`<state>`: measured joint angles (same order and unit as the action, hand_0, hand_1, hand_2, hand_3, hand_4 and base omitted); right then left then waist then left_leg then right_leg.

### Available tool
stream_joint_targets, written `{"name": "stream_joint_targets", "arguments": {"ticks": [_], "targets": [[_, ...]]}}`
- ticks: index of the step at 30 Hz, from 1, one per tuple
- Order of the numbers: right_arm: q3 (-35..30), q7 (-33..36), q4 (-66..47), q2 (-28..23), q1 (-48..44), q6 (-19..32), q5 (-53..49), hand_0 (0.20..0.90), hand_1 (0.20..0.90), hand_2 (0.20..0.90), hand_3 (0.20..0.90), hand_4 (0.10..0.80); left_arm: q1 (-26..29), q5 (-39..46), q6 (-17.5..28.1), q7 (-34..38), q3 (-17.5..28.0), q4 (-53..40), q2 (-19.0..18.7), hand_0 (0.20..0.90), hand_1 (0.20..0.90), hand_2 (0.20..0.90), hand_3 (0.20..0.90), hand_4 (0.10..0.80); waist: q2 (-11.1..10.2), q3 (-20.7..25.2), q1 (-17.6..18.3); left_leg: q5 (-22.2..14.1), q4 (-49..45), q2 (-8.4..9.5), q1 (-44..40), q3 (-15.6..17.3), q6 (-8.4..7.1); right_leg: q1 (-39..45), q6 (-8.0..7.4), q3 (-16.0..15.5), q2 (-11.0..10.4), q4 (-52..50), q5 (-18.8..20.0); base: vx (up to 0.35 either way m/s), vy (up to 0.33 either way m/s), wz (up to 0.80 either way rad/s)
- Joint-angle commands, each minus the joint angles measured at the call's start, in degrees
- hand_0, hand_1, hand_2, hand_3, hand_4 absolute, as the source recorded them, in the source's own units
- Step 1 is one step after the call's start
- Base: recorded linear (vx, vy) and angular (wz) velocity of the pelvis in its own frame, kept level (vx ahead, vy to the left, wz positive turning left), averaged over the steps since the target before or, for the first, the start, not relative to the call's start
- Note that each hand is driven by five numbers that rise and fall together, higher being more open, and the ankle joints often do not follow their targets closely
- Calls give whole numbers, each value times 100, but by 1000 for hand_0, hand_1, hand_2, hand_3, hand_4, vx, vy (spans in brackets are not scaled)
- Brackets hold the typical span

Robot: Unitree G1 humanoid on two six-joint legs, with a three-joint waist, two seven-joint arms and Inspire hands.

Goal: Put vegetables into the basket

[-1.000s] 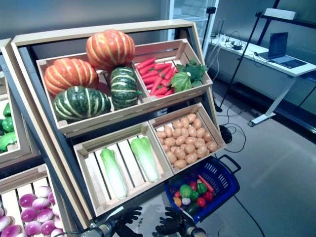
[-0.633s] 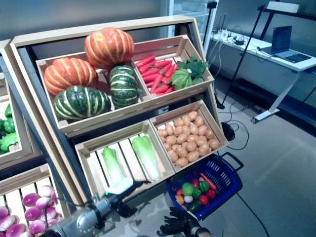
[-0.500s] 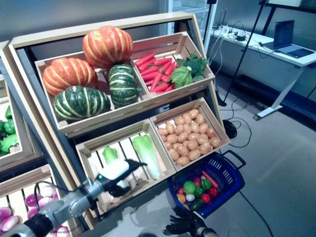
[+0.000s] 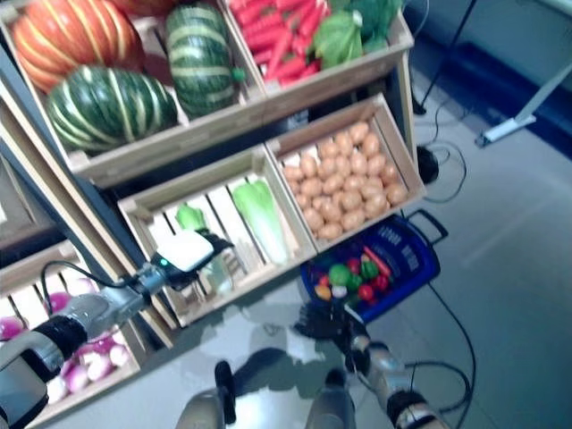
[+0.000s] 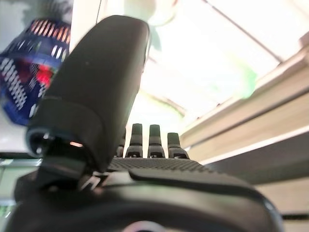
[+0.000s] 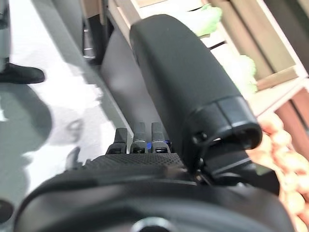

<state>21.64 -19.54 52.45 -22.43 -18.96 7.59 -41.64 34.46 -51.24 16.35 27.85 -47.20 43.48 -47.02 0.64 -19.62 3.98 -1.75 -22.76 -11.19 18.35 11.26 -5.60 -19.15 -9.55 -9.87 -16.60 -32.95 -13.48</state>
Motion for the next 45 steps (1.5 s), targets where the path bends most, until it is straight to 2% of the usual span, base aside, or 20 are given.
{"name": "stream_joint_targets", "arguments": {"ticks": [1,4,10,11,12,21,27,32,36,45], "targets": [[-11,-209,-744,-283,6,67,-688,900,900,900,900,800,548,27,-327,525,167,-100,-297,900,900,900,900,800,29,127,107,-957,-1377,-263,476,-30,12,-493,570,94,84,-648,70,-122,72,-9],[-51,-136,-926,-365,-93,93,-906,900,900,900,900,800,746,12,-500,418,15,-23,-381,900,900,900,900,800,29,0,162,-1175,-1926,-333,897,-81,-3,-944,561,222,-64,-1225,-100,-84,68,-5],[-128,111,-1359,-686,-322,117,-1133,900,900,900,900,800,1140,16,-716,484,-129,111,-646,900,900,900,900,800,33,-175,215,-1486,-2831,-444,1738,-273,-27,-1816,570,386,-195,-2088,-352,-50,42,0],[-162,167,-1479,-786,-346,95,-1199,900,900,900,900,800,1239,-9,-778,542,-120,84,-725,900,900,900,900,800,31,-212,218,-1711,-3130,-459,1905,-375,-93,-1989,510,451,-212,-2385,-568,43,28,2],[-190,193,-1532,-833,-351,95,-1230,900,900,900,900,800,1302,-38,-801,599,-105,51,-783,900,900,900,900,800,23,-231,221,-1763,-3266,-475,2021,-406,-94,-2096,504,470,-217,-2501,-614,46,23,6],[-482,259,-1649,-1160,-181,87,-1430,900,900,900,900,800,1761,-483,-1234,1490,53,-84,-1213,900,900,900,900,800,-32,-265,227,-2010,-4090,-527,2820,-628,-130,-2843,460,502,-267,-3269,-823,-5,1,1],[-631,191,-1639,-1350,-204,-35,-1608,900,900,900,900,800,2139,-513,-1370,624,-147,118,-1414,900,900,900,900,800,-45,-289,277,-2135,-4572,-583,3324,-706,-143,-3334,406,496,-314,-3722,-890,-60,33,-1],[-695,175,-1762,-1445,-99,-58,-1620,900,900,900,900,800,2117,-630,-1531,552,-191,55,-1555,900,900,900,900,800,-64,-313,284,-2191,-4862,-646,3653,-792,-156,-3654,394,535,-342,-4055,-954,-23,12,-2],[-774,178,-1819,-1626,-90,-49,-1735,900,900,900,900,800,2109,-842,-1431,635,-163,73,-1701,900,900,900,900,800,-79,-333,270,-2222,-5115,-721,4009,-884,-184,-3992,384,567,-365,-4349,-1018,-5,4,1],[-1047,355,-2185,-1946,-67,-1,-2014,900,900,900,900,800,2420,-986,-1198,-207,-408,-4,-1997,900,900,900,900,800,-104,-429,262,-2312,-5691,-867,4860,-1050,-163,-4878,331,667,-379,-5073,-1127,0,0,0]]}}
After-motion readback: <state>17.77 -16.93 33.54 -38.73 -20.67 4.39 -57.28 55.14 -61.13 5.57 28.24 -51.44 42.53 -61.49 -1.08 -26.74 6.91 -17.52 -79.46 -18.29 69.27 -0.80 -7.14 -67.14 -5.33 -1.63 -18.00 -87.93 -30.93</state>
